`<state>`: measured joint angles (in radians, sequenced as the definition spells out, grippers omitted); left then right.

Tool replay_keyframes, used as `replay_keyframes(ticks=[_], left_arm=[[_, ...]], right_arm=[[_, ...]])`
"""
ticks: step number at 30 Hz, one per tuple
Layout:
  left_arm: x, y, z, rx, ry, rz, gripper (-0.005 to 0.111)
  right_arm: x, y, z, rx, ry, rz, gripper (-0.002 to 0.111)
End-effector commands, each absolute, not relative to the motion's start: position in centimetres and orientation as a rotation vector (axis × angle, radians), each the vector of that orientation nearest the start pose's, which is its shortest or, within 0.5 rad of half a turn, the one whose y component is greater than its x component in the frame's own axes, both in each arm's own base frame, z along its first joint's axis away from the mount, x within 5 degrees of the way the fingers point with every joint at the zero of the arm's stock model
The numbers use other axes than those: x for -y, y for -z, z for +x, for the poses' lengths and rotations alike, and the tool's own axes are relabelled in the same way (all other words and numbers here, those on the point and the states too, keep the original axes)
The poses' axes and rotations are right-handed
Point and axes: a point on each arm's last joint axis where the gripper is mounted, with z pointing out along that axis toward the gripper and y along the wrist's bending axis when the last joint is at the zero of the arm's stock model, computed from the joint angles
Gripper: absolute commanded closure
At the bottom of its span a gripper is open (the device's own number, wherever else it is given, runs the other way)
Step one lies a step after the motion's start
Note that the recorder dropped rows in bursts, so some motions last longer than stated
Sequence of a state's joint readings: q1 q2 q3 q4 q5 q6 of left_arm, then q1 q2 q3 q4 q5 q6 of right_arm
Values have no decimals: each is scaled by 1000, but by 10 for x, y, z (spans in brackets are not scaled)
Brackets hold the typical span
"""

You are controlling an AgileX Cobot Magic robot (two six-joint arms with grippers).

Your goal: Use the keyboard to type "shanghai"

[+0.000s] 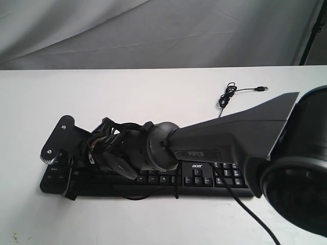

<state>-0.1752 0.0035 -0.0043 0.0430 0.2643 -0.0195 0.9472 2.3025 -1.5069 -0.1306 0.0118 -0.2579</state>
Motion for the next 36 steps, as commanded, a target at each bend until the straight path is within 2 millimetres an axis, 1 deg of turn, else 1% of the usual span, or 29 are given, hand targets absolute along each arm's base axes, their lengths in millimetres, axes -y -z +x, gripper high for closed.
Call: replay_keyframes(ticks=[1,10,15,18,21,24,25,26,29,32,36], left_arm=[[9,-190,54,-1736,103,167,107],[9,-190,54,-1736,103,167,107],[9,-190,54,-1736,103,167,107],[9,-190,54,-1736,103,167,107],[9,-190,54,-1736,103,167,107],[9,-190,54,-1736,103,167,107],[9,-190,54,-1736,103,167,107],[9,-190,54,-1736,103,167,107],[9,-190,54,-1736,103,167,107],[9,-190,54,-1736,103,167,107],[9,-190,54,-1736,103,167,107]], right_arm=[[-397,-94,288,-1812,-270,-1452,108],[-397,-102,288,-1789,-262,-1460,108],[-394,-123,287,-1743,-266,-1445,108],[-381,-134,284,-1709,-282,-1409,108],[-359,-138,284,-1748,-273,-1383,108],[-337,-137,283,-1806,-257,-1363,108],[-331,-135,283,-1823,-255,-1351,108],[-322,-129,282,-1854,-249,-1345,108],[-316,-124,282,-1872,-240,-1349,108],[-318,-126,283,-1840,-243,-1351,108],[-325,-126,277,-1786,-255,-1378,108]])
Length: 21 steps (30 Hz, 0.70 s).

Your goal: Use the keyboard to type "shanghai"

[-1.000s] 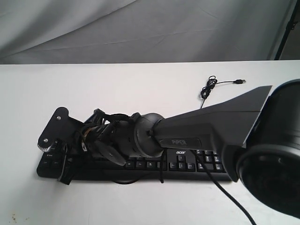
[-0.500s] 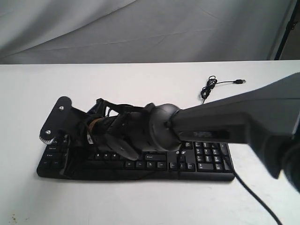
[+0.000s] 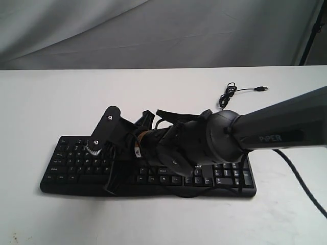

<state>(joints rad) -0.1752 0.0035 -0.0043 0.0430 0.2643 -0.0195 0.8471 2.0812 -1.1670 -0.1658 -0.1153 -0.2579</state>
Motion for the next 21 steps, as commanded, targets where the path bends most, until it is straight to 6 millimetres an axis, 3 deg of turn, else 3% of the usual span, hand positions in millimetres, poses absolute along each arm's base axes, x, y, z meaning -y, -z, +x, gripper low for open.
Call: replay_keyframes(ticks=[1,4,21], left_arm=[[9,-190,54,-1736,103,167,107],[9,-190,54,-1736,103,167,107],[9,-190,54,-1736,103,167,107]], right_arm=[[-326,-123,278,-1784,-258,-1377,108],[-328,-114,277,-1784,-263,-1385,108],[-327,-112,274,-1806,-254,-1405,108]])
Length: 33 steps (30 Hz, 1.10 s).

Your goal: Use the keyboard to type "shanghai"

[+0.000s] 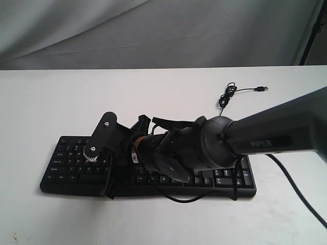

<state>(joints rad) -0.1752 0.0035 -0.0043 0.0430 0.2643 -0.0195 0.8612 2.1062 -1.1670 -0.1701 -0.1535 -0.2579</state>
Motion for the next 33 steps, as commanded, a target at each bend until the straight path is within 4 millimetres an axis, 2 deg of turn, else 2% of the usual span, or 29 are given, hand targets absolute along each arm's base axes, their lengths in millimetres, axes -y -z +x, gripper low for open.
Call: replay_keyframes(ticks=[1,13,33], left_arm=[[9,-190,54,-1736,103,167,107],[9,-190,54,-1736,103,167,107],[9,-190,54,-1736,103,167,107]], right_arm=[[-327,-112,274,-1806,-254,-1405,108],[-327,-105,274,-1820,-250,-1416,108],[-325,-105,277,-1818,-241,-1416,108]])
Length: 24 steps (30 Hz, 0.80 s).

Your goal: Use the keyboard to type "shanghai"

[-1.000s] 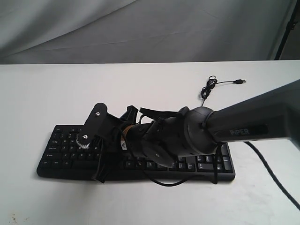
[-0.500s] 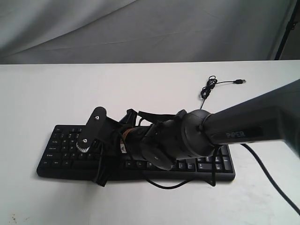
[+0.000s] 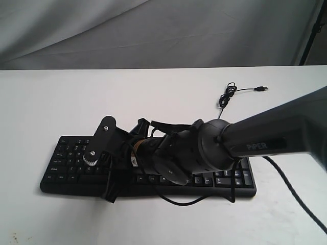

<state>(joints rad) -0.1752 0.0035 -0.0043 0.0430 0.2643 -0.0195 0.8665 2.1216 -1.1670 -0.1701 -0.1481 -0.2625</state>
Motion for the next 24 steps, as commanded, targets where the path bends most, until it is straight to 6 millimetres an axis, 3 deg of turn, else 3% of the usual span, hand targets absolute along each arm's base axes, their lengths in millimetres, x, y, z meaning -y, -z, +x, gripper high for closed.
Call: replay_keyframes(ticks=[1,24], left_arm=[[9,-190,54,-1736,103,167,107],[9,-190,54,-1736,103,167,107]], right_arm=[[-325,-105,277,-1817,-240,-1417,108],[-321,-98,280,-1835,-226,-1427,108]])
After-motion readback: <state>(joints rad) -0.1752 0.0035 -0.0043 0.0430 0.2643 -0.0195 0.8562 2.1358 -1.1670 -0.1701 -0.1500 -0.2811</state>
